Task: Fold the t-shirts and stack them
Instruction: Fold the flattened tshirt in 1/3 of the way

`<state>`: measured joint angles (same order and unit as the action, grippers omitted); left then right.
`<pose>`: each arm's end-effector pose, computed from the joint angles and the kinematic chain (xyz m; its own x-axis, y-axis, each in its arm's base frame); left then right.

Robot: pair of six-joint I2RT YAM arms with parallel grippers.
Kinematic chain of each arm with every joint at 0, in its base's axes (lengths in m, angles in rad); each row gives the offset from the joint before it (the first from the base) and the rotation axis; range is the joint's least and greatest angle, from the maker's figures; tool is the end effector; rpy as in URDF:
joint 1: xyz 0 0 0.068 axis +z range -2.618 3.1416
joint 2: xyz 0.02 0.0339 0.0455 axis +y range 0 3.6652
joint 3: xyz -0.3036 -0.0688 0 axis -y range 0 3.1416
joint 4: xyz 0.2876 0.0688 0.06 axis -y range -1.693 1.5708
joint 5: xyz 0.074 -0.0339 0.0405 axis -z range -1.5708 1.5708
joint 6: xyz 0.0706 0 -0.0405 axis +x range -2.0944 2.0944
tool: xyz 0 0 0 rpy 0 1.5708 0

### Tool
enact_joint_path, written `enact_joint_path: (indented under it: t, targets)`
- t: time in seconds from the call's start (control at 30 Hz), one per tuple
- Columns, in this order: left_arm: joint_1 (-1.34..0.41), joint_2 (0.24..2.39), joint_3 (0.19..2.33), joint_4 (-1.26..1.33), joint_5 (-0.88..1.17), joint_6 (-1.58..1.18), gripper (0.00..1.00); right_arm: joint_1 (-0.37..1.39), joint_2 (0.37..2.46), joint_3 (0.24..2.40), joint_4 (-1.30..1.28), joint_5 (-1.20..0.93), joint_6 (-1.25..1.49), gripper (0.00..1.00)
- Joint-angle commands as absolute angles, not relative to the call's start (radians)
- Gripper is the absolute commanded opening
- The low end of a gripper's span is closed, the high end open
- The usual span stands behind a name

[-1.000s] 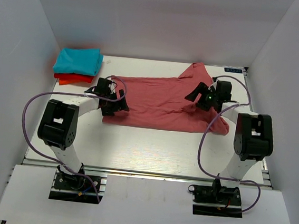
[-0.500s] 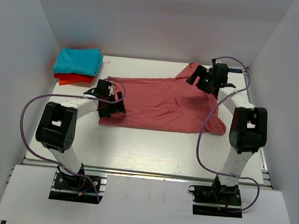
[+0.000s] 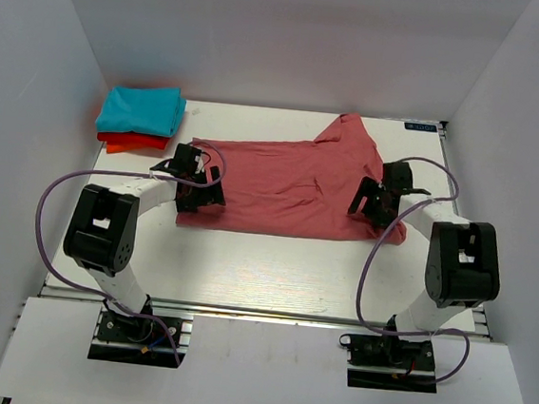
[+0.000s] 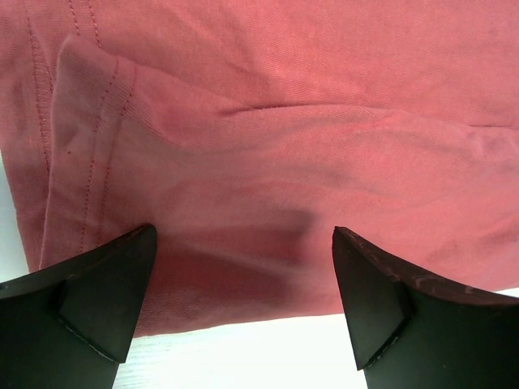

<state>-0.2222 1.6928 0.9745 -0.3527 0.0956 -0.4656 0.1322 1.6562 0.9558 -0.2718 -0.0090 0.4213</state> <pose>0.3712 -0.0908 0.1441 -0.8835 -0.2586 -0.3906 -0.1485 0.9454 -0.2900 0.3825 0.0515 0.1570 -0.8033 0.3057 -0.5112 0.2100 0.9485 0.2372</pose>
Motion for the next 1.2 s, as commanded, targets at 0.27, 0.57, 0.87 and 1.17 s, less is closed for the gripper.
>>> enact_joint_path:
  t: [0.27,0.57,0.87,1.17]
  targets:
    - [-0.216,1.684,0.893,-0.468,0.005,-0.426,1.00,0.084,1.780,0.962,-0.320,0.123,0.520,0.85]
    - [-0.225,1.488,0.744,-0.576,0.101,-0.512,1.00,0.087,1.352,0.560,-0.520,0.052,0.652,0.85]
    - [-0.225,1.253,0.879,-0.699,-0.015,-0.554,1.00,0.098,1.055,0.708,-0.611,0.054,0.589,0.88]
    - [-0.206,1.560,1.304,-0.715,-0.233,-0.532,1.00,0.127,1.404,1.168,-0.514,0.149,0.424,0.89]
